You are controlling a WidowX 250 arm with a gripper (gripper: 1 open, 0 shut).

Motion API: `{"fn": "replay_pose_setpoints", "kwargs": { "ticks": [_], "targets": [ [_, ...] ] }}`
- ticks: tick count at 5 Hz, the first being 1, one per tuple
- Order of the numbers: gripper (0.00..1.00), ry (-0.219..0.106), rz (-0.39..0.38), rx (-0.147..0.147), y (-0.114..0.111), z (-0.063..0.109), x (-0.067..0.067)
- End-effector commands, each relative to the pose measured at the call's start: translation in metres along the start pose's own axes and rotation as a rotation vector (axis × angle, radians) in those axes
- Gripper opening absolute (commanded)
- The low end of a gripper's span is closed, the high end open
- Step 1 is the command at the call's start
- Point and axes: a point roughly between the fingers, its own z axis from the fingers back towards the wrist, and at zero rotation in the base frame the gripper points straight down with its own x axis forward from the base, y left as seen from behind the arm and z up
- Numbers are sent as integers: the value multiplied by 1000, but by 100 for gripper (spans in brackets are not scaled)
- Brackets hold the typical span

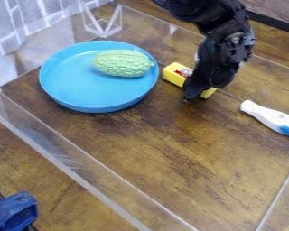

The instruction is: Put the white object in the blue tray

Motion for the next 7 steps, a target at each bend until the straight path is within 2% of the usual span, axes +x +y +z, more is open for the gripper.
{"fn": "replay_pose_setpoints", "kwargs": {
  "ticks": [1,3,5,7],
  "targets": [
    [0,-49,-102,12,-15,2,9],
    [0,-118,-244,45,-35,11,24],
    [0,-34,-122,-15,-31,17,39],
    [0,64,2,-76,-19,31,37]
  ]
}}
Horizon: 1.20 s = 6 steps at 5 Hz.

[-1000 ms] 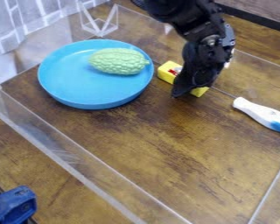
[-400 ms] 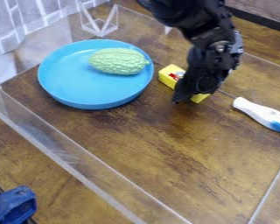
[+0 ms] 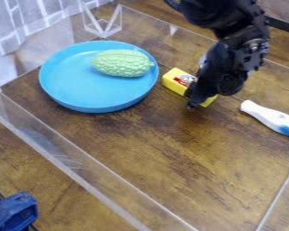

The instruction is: Put the white object in the blue tray

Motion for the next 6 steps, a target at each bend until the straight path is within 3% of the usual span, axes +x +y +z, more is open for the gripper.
{"fn": "replay_pose_setpoints", "kwargs": {
  "ticks": [1,3,4,5,6],
  "targets": [
    [0,-4,-8,-6,-7,14,11],
    [0,23,-47,-3,-11,36,8],
    [0,33,-73,3,-3,47,-1],
    [0,33,-86,6,3,53,-5],
    [0,8,-149,28,7,57,-10]
  ]
}}
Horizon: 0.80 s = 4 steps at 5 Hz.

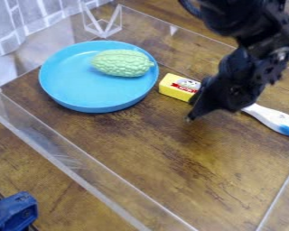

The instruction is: Put the white object in the blue tray

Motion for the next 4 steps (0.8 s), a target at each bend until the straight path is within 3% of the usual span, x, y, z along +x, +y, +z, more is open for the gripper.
{"fn": "replay_pose_setpoints", "kwargs": {
  "ticks": [1,2,3,4],
  "targets": [
    [0,-36,-20,85,18,27,-24],
    [100,-45,-59,95,16,29,-22],
    [100,-61,-95,109,13,30,-17],
    [100,-54,-53,83,29,32,-9]
  ]
}}
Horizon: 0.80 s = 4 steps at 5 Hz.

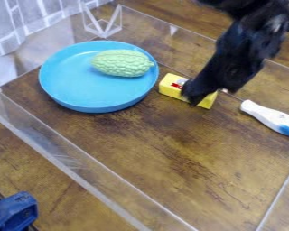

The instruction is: Put the white object in the blue tray

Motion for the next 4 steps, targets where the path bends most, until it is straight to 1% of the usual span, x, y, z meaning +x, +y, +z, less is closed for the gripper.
{"fn": "replay_pose_setpoints", "kwargs": {
  "ticks": [1,2,3,4],
  "targets": [
    [100,-17,33,42,26,20,18],
    [100,-23,25,50,29,-2,29],
    [0,-44,28,108,34,-23,43],
    [0,-64,22,151,29,-33,56]
  ]
}}
